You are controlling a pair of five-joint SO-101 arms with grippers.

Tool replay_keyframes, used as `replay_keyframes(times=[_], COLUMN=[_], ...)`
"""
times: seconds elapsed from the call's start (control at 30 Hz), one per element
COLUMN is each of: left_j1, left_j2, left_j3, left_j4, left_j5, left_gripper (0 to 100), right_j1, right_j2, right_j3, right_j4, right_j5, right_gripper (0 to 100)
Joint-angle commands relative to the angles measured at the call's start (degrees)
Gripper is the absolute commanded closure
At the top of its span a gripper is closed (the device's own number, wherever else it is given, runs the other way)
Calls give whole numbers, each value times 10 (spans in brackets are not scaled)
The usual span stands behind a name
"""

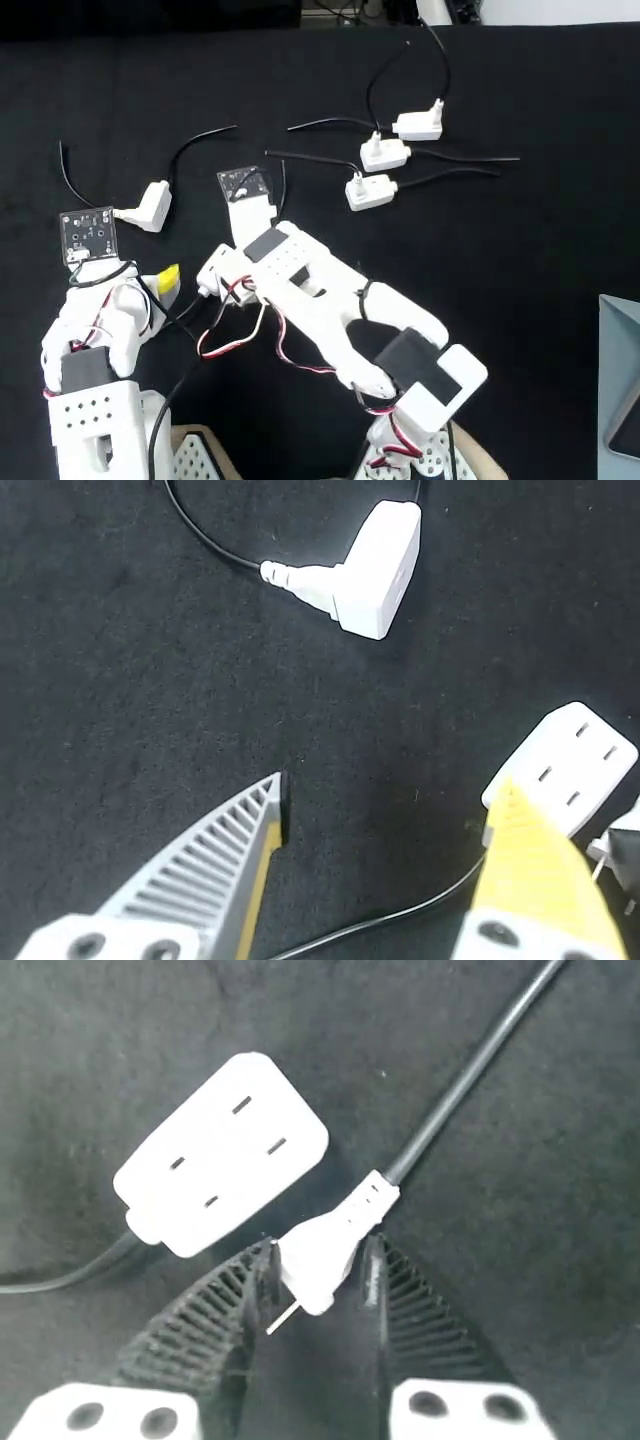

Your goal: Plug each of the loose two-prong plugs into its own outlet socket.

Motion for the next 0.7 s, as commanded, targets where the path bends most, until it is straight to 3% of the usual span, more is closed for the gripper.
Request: replay_keyframes(times=[0.0, 0.1, 0.4, 0.53, 0.67], left_j1=[-6, -6, -6, -6, -6], left_j2=[-7, -7, -8, -11, -11], left_j3=[-2, -2, 0, 7, 7], left_j4=[-11, -11, -12, -13, -13], left_j5=[5, 5, 5, 4, 4], left_gripper=[680, 680, 680, 680, 680], right_j1=[-2, -2, -1, 8, 63], right_j2=[13, 12, -11, -72, -145], right_j3=[-21, -24, -23, -3, 41], right_j4=[-18, -21, 28, 61, 60], right_j5=[-7, -7, 0, 43, 108], right_gripper=[925, 982, 985, 986, 986])
